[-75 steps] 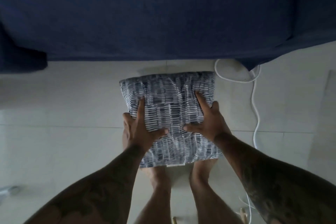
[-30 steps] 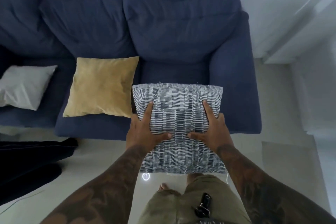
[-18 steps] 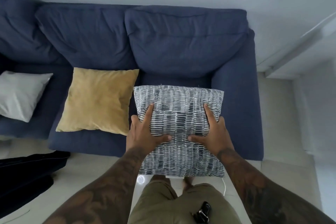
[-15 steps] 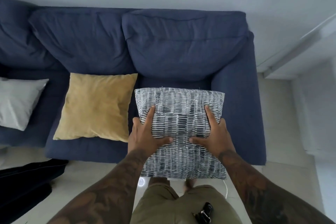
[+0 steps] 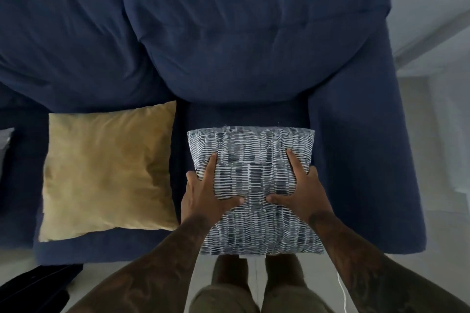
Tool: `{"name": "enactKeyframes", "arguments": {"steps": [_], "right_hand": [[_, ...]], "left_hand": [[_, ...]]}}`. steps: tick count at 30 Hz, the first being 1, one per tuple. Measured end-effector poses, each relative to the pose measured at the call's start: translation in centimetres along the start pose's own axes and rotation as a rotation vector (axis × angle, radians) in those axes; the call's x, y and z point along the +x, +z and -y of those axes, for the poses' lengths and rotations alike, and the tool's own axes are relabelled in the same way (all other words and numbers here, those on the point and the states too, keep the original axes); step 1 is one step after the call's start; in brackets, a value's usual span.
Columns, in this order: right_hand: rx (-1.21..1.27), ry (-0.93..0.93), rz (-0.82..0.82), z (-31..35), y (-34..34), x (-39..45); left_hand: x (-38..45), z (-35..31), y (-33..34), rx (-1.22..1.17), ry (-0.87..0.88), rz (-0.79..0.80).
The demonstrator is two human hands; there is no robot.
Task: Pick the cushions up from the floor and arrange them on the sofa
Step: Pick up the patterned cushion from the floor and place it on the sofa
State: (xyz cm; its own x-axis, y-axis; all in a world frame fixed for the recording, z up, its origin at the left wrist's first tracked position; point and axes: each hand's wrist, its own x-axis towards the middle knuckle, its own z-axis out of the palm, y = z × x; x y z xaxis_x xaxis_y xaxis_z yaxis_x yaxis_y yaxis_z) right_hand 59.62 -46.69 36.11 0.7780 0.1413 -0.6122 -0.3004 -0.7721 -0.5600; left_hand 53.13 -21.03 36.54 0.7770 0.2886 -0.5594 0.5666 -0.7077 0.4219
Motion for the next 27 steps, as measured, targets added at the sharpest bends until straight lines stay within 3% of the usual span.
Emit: {"name": "enactKeyframes", "arguments": {"steps": [14, 27], "right_hand": [[-0.059, -0.007, -0.028, -7.6, 7.6, 14.7], [-0.041, 0.100, 0.034, -8.6, 8.1, 16.0]], "left_hand": [[12.5, 4.1, 10.2, -0.011, -0.054, -0.046], [15.1, 4.7, 11.0, 0.004, -0.153, 0.107]]}}
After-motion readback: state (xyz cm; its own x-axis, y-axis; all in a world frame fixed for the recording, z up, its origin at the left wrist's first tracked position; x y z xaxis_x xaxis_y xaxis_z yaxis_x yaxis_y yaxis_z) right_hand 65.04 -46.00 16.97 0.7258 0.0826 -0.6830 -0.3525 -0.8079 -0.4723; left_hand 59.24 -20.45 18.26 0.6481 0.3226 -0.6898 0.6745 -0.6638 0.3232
